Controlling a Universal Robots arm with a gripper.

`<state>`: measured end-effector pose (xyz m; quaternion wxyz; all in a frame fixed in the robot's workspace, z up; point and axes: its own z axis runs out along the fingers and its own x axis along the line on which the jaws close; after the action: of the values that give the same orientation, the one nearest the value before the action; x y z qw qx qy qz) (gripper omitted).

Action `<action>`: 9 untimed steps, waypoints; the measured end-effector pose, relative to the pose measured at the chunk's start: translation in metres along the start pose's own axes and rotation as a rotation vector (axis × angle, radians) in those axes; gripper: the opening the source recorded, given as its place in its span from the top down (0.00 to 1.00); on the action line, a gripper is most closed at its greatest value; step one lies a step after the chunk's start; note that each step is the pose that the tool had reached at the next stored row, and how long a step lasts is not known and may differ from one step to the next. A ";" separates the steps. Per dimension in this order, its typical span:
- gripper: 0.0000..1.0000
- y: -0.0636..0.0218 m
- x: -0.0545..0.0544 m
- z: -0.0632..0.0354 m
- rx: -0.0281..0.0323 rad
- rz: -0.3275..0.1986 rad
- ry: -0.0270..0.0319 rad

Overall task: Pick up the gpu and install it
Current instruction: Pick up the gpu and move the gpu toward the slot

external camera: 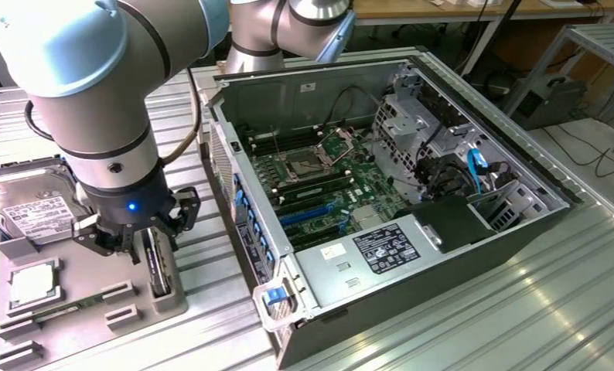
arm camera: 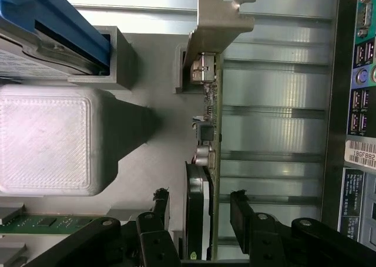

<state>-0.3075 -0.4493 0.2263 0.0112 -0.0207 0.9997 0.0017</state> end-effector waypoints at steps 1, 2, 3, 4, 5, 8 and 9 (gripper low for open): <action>0.46 0.0000 0.000 0.0000 0.0000 0.000 0.0000; 0.46 0.0000 0.000 0.0000 0.0000 0.000 0.0000; 0.46 0.0000 0.000 0.0000 0.0000 0.002 0.0000; 0.46 0.0000 0.000 0.0000 0.0000 0.002 0.0000; 0.47 0.0000 0.000 0.0000 0.0001 0.003 0.0000; 0.55 0.0000 0.000 0.0000 0.0001 0.003 0.0000; 0.55 0.0000 0.000 0.0000 0.0001 0.003 0.0001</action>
<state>-0.3075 -0.4493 0.2263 0.0112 -0.0194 0.9997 0.0017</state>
